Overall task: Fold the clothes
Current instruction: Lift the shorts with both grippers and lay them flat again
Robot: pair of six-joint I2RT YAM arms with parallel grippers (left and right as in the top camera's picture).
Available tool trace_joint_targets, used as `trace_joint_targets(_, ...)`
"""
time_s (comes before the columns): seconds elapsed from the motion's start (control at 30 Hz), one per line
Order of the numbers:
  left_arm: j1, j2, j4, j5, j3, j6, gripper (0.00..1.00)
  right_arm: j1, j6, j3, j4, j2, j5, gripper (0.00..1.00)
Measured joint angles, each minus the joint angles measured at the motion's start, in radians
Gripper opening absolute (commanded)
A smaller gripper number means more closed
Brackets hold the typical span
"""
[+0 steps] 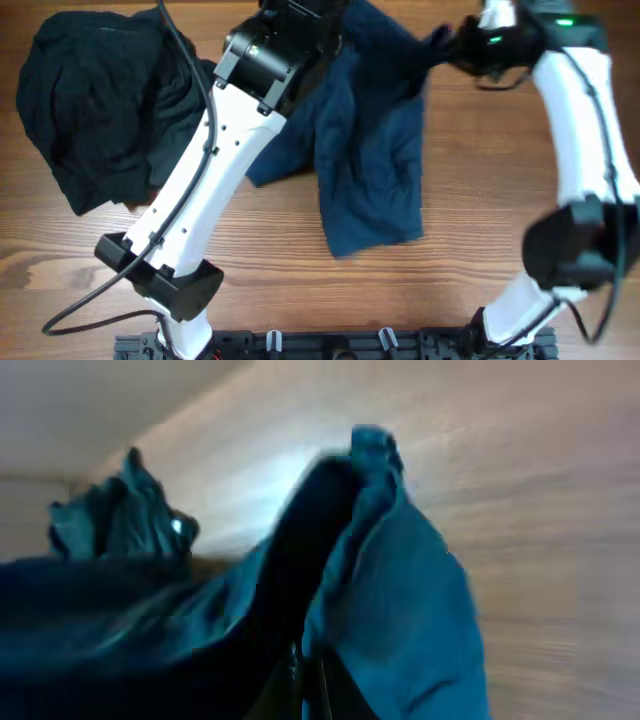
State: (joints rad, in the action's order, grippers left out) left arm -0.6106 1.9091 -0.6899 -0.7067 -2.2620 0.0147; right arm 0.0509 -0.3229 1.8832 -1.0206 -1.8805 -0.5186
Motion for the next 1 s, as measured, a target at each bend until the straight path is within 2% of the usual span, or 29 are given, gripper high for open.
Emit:
trace_joint_targets(0.23,-0.011,-0.049,-0.153,-0.020,0.000,0.003,0.04,0.015,0.146,0.094,-0.170,0.271,0.101,0.04)
trace_joint_targets(0.57,-0.136,-0.275,-0.372,-0.050,0.000,0.034,0.04,0.005,0.171,0.135,-0.433,0.534,0.222,0.04)
trace_joint_targets(0.8,-0.157,-0.314,-0.495,-0.021,0.000,0.282,0.04,-0.001,0.171,0.187,-0.468,0.530,0.316,0.04)
trace_joint_targets(1.0,-0.128,-0.200,-0.497,-0.031,0.000,0.420,0.04,0.000,0.171,0.188,-0.416,0.345,0.385,0.04)
